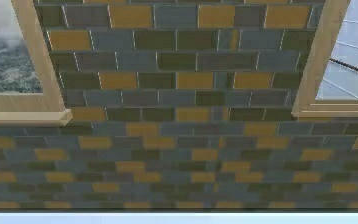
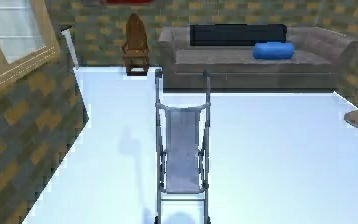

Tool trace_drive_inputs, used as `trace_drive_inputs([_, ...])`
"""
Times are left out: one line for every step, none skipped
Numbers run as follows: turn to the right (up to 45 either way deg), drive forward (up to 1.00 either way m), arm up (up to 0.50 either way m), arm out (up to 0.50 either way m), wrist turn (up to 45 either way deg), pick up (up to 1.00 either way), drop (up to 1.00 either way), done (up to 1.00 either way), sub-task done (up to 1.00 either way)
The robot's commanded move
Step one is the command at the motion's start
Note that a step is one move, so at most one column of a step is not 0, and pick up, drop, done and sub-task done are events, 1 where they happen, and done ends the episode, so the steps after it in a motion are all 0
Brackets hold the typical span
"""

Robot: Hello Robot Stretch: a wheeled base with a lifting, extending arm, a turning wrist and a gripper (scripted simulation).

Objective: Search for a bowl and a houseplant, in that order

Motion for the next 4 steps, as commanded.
trace_drive_inputs([-45.0,0.0,0.0,0.0,0.0,0.0,0.0,0.0,0.0])
trace_drive_inputs([-30.0,0.0,0.0,0.0,0.0,0.0,0.0,0.0,0.0])
trace_drive_inputs([0.0,0.35,0.0,0.0,0.0,0.0,0.0,0.0,0.0])
trace_drive_inputs([-45.0,0.0,0.0,0.0,0.0,0.0,0.0,0.0,0.0])
